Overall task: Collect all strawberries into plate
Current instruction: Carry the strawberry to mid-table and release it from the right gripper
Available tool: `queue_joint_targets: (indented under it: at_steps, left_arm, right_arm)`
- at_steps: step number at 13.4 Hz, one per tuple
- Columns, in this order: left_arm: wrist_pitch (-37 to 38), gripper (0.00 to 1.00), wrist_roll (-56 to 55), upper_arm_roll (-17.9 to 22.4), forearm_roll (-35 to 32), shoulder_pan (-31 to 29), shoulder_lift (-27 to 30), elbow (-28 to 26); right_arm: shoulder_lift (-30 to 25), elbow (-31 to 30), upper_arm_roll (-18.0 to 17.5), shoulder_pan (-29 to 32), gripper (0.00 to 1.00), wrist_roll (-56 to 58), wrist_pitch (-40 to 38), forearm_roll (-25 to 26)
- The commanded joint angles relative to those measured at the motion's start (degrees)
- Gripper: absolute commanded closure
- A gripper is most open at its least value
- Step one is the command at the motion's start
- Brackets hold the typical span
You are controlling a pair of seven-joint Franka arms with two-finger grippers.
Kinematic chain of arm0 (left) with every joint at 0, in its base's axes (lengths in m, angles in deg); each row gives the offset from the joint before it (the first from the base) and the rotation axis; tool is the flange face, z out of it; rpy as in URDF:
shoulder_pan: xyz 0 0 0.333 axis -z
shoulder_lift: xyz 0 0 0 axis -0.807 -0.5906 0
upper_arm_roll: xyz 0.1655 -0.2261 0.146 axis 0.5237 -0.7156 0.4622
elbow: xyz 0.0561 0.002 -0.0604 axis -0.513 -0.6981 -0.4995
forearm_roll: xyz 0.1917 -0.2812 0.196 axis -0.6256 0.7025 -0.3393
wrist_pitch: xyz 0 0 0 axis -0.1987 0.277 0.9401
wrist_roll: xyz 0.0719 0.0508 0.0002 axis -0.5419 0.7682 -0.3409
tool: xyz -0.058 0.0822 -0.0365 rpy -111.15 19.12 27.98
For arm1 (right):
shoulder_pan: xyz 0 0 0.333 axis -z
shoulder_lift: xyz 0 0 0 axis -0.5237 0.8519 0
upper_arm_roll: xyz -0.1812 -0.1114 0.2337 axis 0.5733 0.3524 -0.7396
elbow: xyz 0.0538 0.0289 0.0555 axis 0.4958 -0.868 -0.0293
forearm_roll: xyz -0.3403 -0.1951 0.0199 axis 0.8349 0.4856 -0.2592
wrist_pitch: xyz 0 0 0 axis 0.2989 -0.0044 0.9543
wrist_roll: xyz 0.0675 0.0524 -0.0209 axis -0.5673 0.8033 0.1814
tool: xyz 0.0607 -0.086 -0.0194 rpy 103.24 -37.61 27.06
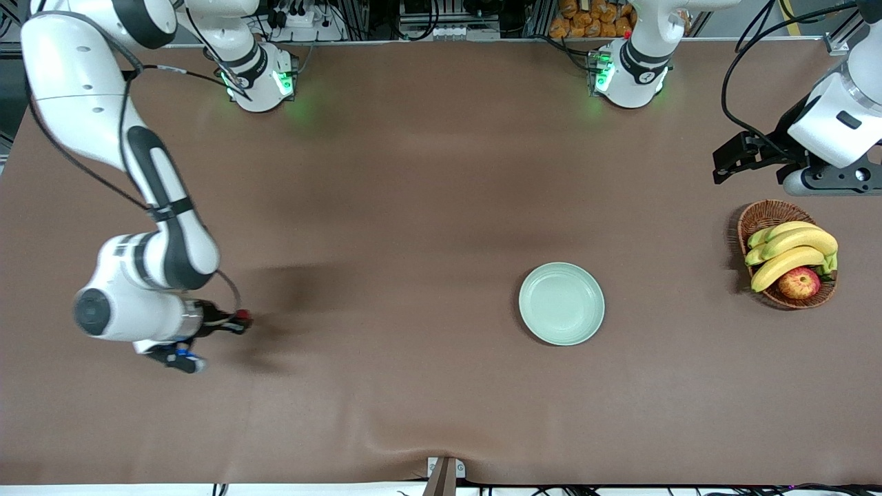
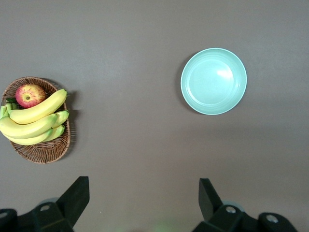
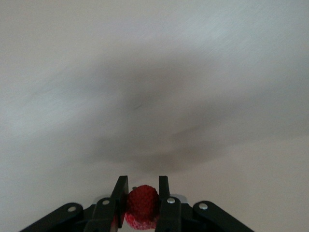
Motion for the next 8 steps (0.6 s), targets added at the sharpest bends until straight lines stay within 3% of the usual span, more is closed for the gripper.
queue_joint_targets:
  at_steps: [1, 6, 8]
  left_arm:
    - [-0.01, 0.00, -0.07, -0.12, -1.37, 0.07, 0.62, 0.38]
    - [0.61, 0.00, -0.07, -0.30, -1.37, 0.07, 1.32, 0.38]
    - [2.45, 0.00, -0.16, -0.30, -1.45, 0.07, 2.20, 0.38]
  right_arm:
    - [-0.18, -0.09, -2.16, -4.06, 1.00, -12.07, -0.24, -1.04]
    - [0.34, -0.70, -2.25, -15.13, 1.00, -28.16, -0.06, -1.30]
    - [0.26, -0.70, -2.16, -20.14, 1.00, -34.16, 0.12, -4.80]
